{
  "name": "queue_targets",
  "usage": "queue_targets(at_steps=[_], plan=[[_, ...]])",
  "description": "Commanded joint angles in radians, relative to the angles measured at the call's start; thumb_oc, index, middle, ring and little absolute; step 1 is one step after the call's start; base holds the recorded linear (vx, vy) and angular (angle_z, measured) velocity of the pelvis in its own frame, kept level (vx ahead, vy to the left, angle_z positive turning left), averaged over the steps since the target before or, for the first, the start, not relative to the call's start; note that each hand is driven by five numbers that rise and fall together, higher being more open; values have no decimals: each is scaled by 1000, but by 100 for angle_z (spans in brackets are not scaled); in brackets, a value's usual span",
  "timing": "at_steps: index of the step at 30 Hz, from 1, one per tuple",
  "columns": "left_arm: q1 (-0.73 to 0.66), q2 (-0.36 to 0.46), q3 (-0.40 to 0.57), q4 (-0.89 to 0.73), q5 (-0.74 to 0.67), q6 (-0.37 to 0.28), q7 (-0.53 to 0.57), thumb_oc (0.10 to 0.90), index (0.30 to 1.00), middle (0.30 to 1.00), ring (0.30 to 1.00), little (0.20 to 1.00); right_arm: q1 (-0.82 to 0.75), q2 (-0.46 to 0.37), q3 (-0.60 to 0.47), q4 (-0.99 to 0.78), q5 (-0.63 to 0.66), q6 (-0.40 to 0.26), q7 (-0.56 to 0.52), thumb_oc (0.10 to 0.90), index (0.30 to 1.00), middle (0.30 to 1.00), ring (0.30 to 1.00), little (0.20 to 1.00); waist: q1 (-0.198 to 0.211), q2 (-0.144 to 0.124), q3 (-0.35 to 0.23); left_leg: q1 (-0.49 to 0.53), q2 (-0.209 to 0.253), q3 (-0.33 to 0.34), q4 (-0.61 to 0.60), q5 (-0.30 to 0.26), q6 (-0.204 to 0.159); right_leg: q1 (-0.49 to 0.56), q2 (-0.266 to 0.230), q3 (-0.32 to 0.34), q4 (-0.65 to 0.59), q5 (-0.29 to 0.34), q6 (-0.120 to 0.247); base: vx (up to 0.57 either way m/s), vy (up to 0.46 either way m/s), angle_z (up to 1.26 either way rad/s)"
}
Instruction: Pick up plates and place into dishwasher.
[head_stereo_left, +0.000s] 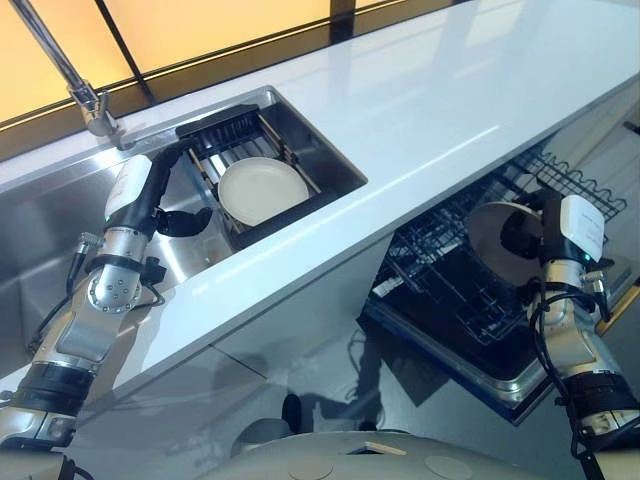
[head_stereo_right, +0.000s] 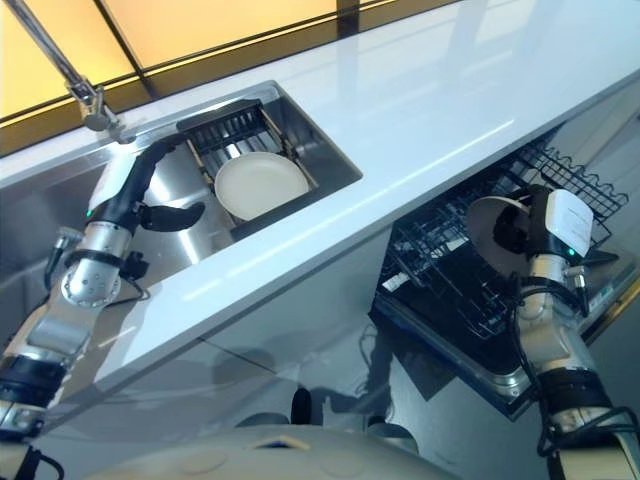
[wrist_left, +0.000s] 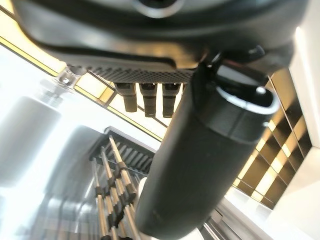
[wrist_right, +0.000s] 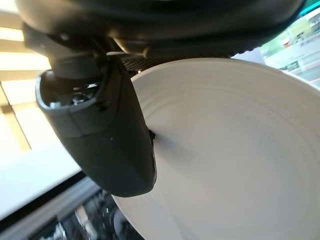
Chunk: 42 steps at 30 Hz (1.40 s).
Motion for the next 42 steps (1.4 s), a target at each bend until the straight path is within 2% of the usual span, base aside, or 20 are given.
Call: queue_targets(at_steps=[1, 11, 22, 27, 28, 29, 30, 35, 39, 42], plan=[[-86, 24, 38, -39, 17, -59, 44, 800, 900, 900, 900, 900, -166, -91, 1, -13, 7, 12, -45, 100, 300, 300, 300, 200, 29, 5, -60, 48, -41, -26, 3, -94, 35, -105, 45, -33, 73, 69, 3, 56, -5, 9], [-66, 11, 52, -51, 18, -72, 34, 800, 900, 900, 900, 900, -161, -14, 51, 90, 14, 131, -34, 100, 300, 300, 300, 200, 44, 19, -53, 47, -42, -35, 3, -92, 36, -101, 41, -41, 72, 65, -1, 45, -1, 9], [-92, -7, 20, -76, 30, -60, 33, 800, 900, 900, 900, 900, -169, 54, 152, 189, -38, 205, -24, 100, 300, 300, 300, 200, 49, 38, -33, 43, -45, -42, 5, -90, 35, -105, 37, -37, 77, 64, -1, 2, 0, 0], [-85, -14, 22, -81, 35, -65, 33, 800, 900, 900, 900, 900, -158, 79, 173, 188, -36, 203, -19, 100, 300, 300, 300, 200, 48, 42, -27, 43, -45, -42, 3, -90, 35, -104, 36, -34, 74, 65, 1, 0, 0, 0], [-79, -17, 24, -86, 37, -65, 34, 800, 900, 900, 900, 900, -147, 83, 173, 169, -31, 201, -13, 394, 552, 552, 552, 494, 46, 43, -26, 44, -45, -41, 3, -89, 35, -104, 36, -34, 74, 65, 1, 0, 0, 0], [-75, -19, 25, -88, 39, -64, 34, 800, 900, 900, 900, 900, -141, 86, 171, 156, -28, 200, -10, 616, 742, 742, 742, 716, 44, 43, -25, 44, -44, -40, 3, -89, 34, -105, 36, -32, 75, 65, 2, 0, 0, 0], [-71, -20, 27, -91, 40, -63, 35, 800, 900, 900, 900, 900, -131, 89, 169, 137, -23, 195, -13, 800, 900, 900, 900, 900, 42, 43, -24, 45, -44, -40, 3, -89, 34, -104, 36, -31, 76, 65, 1, 0, 0, 0], [-61, -25, 29, -94, 47, -61, 42, 800, 900, 900, 900, 900, -103, 88, 123, 9, 31, 154, -56, 800, 900, 900, 900, 900, 29, 42, -20, 50, -43, -36, 3, -90, 36, -104, 39, -22, 80, 64, 1, 0, 0, 0], [-25, -26, 56, -106, 48, -64, 55, 800, 900, 900, 900, 900, -44, 74, 21, -175, 49, 84, -110, 800, 900, 900, 900, 900, 10, 39, -18, 55, -42, -26, 3, -93, 38, -105, 43, -8, 82, 63, 4, 0, 0, 0], [-7, -20, 74, -105, 45, -68, 57, 800, 900, 900, 900, 900, -16, 52, -45, -254, 77, 62, -120, 800, 900, 900, 900, 900, 0, 35, -20, 58, -40, -18, 3, -95, 37, -104, 45, -1, 83, 61, 7, -2, 1, -1]])
